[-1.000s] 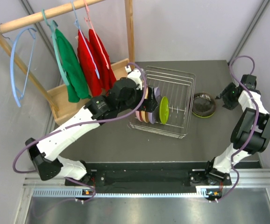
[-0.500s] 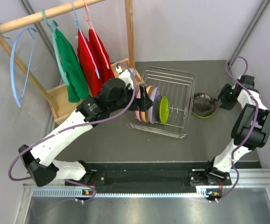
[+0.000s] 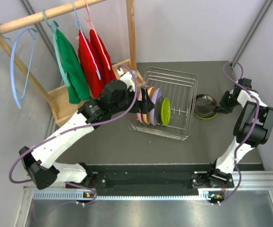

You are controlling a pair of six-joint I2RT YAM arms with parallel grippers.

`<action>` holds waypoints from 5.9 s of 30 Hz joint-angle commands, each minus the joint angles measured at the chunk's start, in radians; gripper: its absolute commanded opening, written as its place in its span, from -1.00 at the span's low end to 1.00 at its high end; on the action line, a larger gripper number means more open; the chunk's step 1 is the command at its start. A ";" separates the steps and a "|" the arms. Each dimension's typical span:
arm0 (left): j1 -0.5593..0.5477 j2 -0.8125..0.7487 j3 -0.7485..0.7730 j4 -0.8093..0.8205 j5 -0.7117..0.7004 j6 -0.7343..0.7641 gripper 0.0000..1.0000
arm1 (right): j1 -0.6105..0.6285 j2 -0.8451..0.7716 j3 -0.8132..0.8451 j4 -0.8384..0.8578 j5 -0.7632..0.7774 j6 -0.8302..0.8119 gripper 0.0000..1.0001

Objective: Load the plates into the dish rack
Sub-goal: Pick up the plate at the center of the board, then insert the plate into the dish rack.

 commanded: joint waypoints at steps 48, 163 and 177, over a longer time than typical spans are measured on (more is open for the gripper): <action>0.009 0.034 -0.026 0.222 0.089 -0.110 0.98 | 0.097 -0.895 -0.233 -0.100 -0.323 0.155 -1.00; -0.269 0.770 0.603 -0.212 -0.685 -0.012 -0.50 | 0.108 -0.955 -0.343 -0.198 -0.078 0.162 0.66; -0.269 0.594 0.577 -0.167 -0.597 0.017 -0.04 | 0.038 -0.777 -0.359 -0.032 -0.007 0.287 0.67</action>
